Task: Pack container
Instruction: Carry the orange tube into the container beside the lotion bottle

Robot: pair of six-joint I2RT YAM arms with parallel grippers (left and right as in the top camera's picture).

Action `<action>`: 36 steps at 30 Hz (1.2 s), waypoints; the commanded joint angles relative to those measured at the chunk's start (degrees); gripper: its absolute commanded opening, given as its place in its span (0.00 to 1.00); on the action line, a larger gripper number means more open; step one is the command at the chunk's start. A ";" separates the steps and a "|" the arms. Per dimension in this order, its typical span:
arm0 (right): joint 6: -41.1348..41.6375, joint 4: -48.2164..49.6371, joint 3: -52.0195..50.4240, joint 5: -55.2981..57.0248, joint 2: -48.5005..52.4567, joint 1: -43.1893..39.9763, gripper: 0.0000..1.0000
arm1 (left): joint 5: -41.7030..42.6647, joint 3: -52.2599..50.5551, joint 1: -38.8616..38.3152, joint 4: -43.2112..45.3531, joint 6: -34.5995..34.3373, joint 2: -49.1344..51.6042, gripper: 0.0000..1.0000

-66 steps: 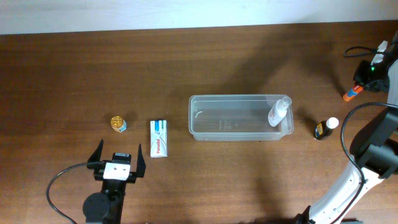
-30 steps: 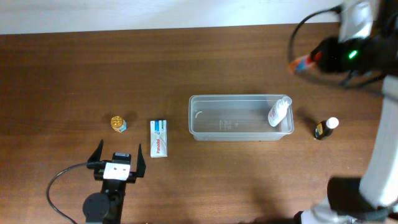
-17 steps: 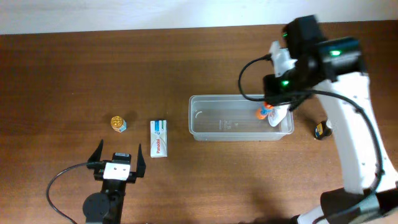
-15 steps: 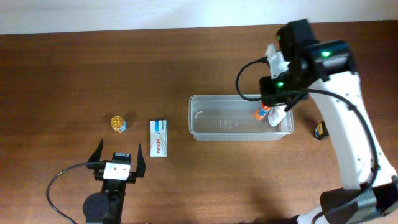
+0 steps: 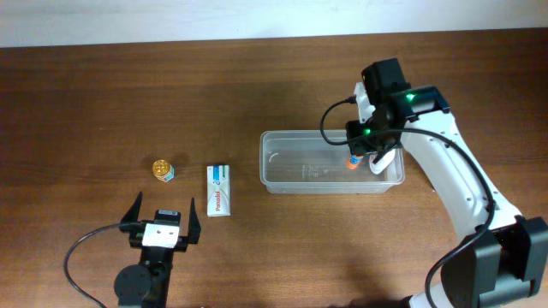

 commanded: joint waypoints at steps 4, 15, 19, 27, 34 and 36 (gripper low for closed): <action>0.42 2.60 -2.23 5.86 0.20 0.13 0.28 | 0.00 -0.15 0.42 -0.35 -0.76 -0.35 0.99; 0.20 7.43 -3.10 5.79 3.23 -3.78 0.27 | 0.00 -0.15 0.42 -0.35 -0.76 -0.35 0.99; 0.20 7.93 -3.10 5.77 3.28 -4.11 0.28 | 0.00 -0.15 0.42 -0.35 -0.76 -0.35 1.00; 0.20 8.66 -2.89 5.55 3.28 -4.11 0.42 | 0.02 -0.15 0.42 -0.35 -0.76 -0.35 0.99; 0.17 6.64 3.10 2.08 3.26 -4.11 0.46 | 0.00 -0.15 0.42 -0.35 -0.76 -0.35 0.99; 0.17 4.39 6.54 2.08 3.26 -4.11 0.49 | 0.00 -0.15 0.42 -0.35 -0.76 -0.35 0.99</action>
